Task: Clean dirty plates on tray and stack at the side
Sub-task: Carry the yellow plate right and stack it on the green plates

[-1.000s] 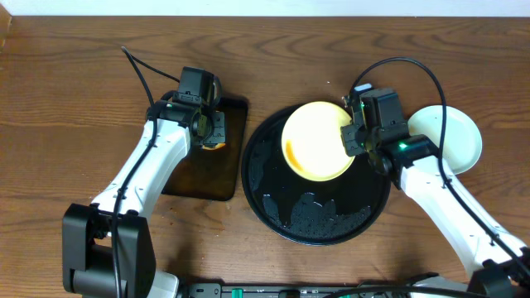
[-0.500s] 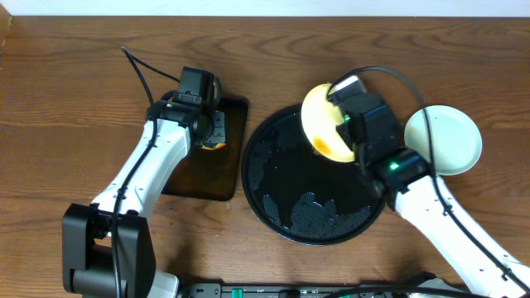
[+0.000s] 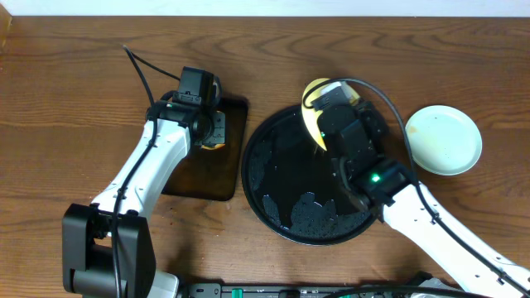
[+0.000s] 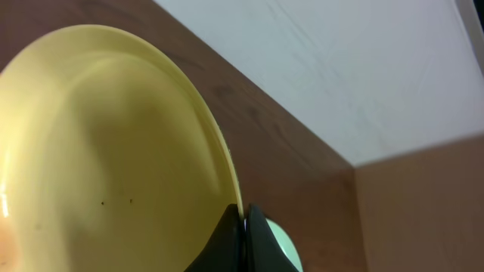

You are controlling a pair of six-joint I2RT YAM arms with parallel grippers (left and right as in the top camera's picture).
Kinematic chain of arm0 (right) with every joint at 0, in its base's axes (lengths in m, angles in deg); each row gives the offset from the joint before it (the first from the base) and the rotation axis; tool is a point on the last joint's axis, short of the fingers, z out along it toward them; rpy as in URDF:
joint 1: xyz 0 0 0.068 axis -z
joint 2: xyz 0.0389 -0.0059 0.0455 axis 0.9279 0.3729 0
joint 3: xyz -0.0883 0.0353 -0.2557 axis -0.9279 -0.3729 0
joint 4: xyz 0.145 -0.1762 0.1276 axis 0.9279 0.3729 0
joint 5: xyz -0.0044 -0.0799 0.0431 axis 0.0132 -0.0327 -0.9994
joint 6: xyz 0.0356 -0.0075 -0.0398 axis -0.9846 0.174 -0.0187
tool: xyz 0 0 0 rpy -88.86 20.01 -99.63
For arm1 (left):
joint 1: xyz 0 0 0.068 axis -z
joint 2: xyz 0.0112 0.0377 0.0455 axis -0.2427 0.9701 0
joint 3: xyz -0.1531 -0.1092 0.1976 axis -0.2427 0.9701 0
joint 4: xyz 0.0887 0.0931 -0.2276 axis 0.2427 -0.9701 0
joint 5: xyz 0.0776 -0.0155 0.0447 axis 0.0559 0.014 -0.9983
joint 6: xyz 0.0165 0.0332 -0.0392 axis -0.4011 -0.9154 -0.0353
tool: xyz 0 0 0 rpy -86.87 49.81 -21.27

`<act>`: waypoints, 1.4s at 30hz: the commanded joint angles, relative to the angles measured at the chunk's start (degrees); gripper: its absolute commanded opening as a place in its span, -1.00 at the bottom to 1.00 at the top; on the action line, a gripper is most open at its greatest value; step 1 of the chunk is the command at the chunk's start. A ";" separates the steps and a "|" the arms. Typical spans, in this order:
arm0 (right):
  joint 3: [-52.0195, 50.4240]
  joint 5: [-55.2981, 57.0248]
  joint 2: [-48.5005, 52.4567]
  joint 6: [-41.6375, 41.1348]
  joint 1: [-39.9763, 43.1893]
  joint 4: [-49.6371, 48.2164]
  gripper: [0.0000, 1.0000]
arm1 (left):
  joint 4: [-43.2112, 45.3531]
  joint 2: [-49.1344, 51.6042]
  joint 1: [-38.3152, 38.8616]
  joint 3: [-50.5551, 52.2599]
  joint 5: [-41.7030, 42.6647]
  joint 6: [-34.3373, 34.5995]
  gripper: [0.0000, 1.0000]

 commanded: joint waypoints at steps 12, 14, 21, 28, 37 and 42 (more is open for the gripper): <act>0.13 2.97 -1.11 -18.93 14.62 0.39 -0.98 | 1.11 10.91 -2.67 2.36 0.59 -6.75 -0.84; 0.13 2.89 -1.11 -21.42 17.84 1.25 -0.98 | 1.29 12.57 -2.67 2.36 0.63 -9.60 -0.85; 0.13 -3.41 -1.11 -26.05 29.44 6.40 -0.98 | 1.92 16.79 -2.86 2.36 0.59 -13.44 -0.49; 0.11 -11.78 -1.09 -30.10 39.80 11.67 -0.98 | 1.09 13.73 -2.86 1.97 0.83 -13.03 -0.75; 0.00 -21.05 0.68 -30.10 45.83 14.08 -0.98 | 1.25 4.87 -2.86 1.81 0.83 -13.03 -0.03; 0.00 -21.03 3.63 -30.10 48.24 13.05 -0.98 | 1.01 0.90 -2.86 1.81 0.83 -13.00 0.15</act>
